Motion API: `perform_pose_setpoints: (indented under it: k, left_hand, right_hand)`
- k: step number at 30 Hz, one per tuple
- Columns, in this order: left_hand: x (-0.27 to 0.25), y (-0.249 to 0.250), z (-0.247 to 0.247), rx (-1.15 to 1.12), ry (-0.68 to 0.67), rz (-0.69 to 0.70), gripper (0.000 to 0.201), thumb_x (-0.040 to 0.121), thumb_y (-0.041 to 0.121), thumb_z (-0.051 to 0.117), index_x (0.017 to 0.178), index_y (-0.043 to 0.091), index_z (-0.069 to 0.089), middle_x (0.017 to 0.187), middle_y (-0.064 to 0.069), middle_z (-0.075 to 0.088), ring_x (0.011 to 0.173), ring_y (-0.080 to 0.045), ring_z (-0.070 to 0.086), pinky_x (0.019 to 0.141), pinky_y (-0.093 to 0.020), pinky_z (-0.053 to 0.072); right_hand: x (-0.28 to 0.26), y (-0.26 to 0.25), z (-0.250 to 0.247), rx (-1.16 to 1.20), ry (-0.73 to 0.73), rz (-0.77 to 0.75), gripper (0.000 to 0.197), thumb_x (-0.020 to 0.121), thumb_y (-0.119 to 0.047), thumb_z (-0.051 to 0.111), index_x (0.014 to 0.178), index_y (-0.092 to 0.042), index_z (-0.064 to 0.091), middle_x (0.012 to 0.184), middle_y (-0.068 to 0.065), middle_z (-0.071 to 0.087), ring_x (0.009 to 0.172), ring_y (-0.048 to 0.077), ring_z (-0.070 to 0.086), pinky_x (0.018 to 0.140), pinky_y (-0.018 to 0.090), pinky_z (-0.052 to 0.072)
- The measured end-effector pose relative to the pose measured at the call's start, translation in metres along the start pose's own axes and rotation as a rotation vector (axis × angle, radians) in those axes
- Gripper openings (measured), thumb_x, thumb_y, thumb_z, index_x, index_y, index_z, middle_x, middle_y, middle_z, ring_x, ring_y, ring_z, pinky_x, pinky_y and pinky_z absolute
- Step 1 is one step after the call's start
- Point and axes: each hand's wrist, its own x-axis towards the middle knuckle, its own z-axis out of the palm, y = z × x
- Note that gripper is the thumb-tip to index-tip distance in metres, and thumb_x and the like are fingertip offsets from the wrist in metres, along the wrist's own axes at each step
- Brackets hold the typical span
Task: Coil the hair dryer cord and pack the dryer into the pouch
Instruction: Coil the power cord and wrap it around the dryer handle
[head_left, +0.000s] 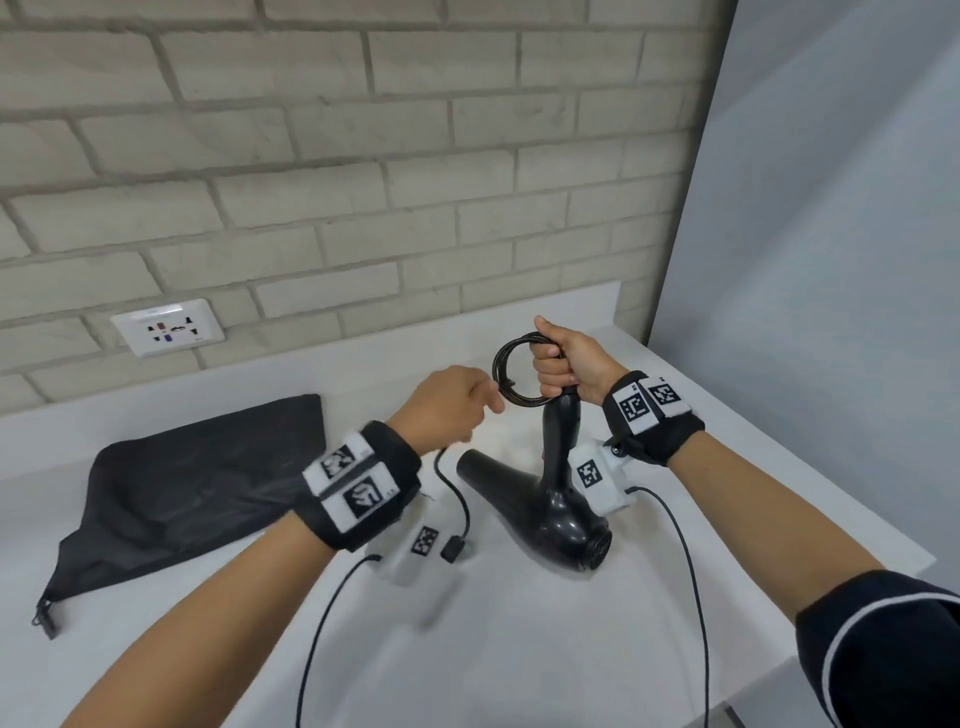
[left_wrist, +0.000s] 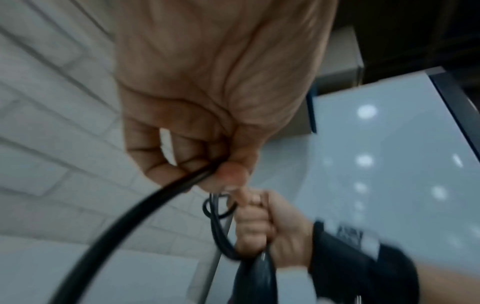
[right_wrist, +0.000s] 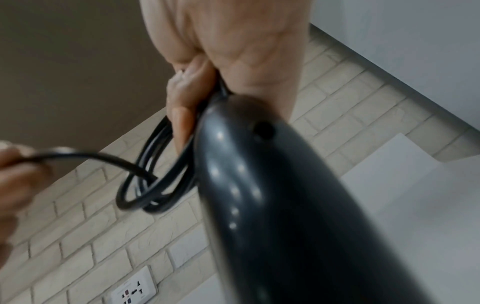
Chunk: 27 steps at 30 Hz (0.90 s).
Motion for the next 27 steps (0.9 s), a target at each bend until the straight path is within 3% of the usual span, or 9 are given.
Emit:
perform_pose_setpoints:
  k: [4, 9, 12, 15, 18, 21, 27]
  left_hand:
    - [-0.006, -0.004, -0.046, -0.306, 0.022, 0.191, 0.032, 0.099, 0.015, 0.036, 0.078, 0.015, 0.059, 0.041, 0.010, 0.046, 0.044, -0.003, 0.045, 0.057, -0.015, 0.042]
    - [0.004, -0.032, -0.073, -0.603, 0.134, 0.059, 0.031, 0.099, 0.013, 0.033, 0.083, 0.011, 0.060, 0.050, 0.009, 0.052, 0.048, -0.006, 0.051, 0.062, -0.022, 0.052]
    - [0.012, -0.037, -0.061, -0.453, 0.185, -0.117, 0.033, 0.095, 0.008, 0.031, 0.078, 0.013, 0.059, 0.053, 0.000, 0.050, 0.048, -0.013, 0.047, 0.059, -0.023, 0.047]
    - [0.011, -0.030, -0.043, -0.300, 0.046, -0.168, 0.034, 0.096, 0.032, 0.036, 0.082, 0.014, 0.062, 0.057, -0.003, 0.049, 0.052, -0.017, 0.050, 0.068, -0.027, 0.043]
    - [0.015, -0.021, -0.024, -0.187, -0.045, -0.141, 0.036, 0.088, 0.049, 0.050, 0.090, 0.014, 0.058, 0.069, 0.000, 0.056, 0.060, -0.015, 0.056, 0.064, -0.025, 0.043]
    - [0.023, -0.019, -0.007, -0.050, 0.028, -0.059, 0.025, 0.081, 0.035, 0.067, 0.086, 0.014, 0.052, 0.078, 0.003, 0.060, 0.067, -0.012, 0.057, 0.065, -0.024, 0.043]
    - [0.029, -0.017, -0.017, -0.023, 0.100, -0.027, 0.018, 0.085, 0.015, 0.062, 0.068, 0.016, 0.057, 0.060, -0.002, 0.062, 0.041, 0.003, 0.054, 0.071, -0.025, 0.048]
  right_hand:
    - [0.002, 0.001, 0.001, -0.021, 0.018, -0.008, 0.059, 0.098, -0.043, 0.028, 0.044, -0.021, 0.032, 0.031, -0.011, 0.019, 0.024, 0.004, 0.016, 0.033, 0.017, 0.026]
    - [0.003, 0.001, 0.007, -0.073, -0.031, 0.013, 0.059, 0.099, -0.040, 0.027, 0.043, -0.022, 0.032, 0.031, -0.012, 0.019, 0.024, 0.004, 0.016, 0.034, 0.018, 0.025]
    - [0.004, -0.001, 0.008, -0.070, -0.045, 0.023, 0.062, 0.099, -0.037, 0.028, 0.038, -0.024, 0.035, 0.030, -0.012, 0.020, 0.024, 0.004, 0.016, 0.033, 0.017, 0.025]
    - [0.003, -0.002, 0.008, -0.071, -0.042, 0.030, 0.063, 0.099, -0.036, 0.028, 0.037, -0.025, 0.035, 0.030, -0.012, 0.020, 0.023, 0.003, 0.016, 0.033, 0.017, 0.025]
    - [0.002, -0.002, 0.010, -0.066, -0.043, 0.030, 0.063, 0.099, -0.035, 0.029, 0.037, -0.025, 0.035, 0.029, -0.012, 0.020, 0.023, 0.003, 0.016, 0.033, 0.017, 0.024]
    - [0.001, -0.003, 0.010, -0.056, -0.038, 0.029, 0.063, 0.099, -0.035, 0.029, 0.037, -0.024, 0.035, 0.029, -0.012, 0.020, 0.023, 0.004, 0.016, 0.033, 0.017, 0.024]
    - [-0.001, -0.003, 0.010, -0.085, -0.033, 0.021, 0.048, 0.099, -0.032, 0.028, 0.053, -0.017, 0.028, 0.029, -0.012, 0.020, 0.023, 0.003, 0.016, 0.032, 0.016, 0.025]
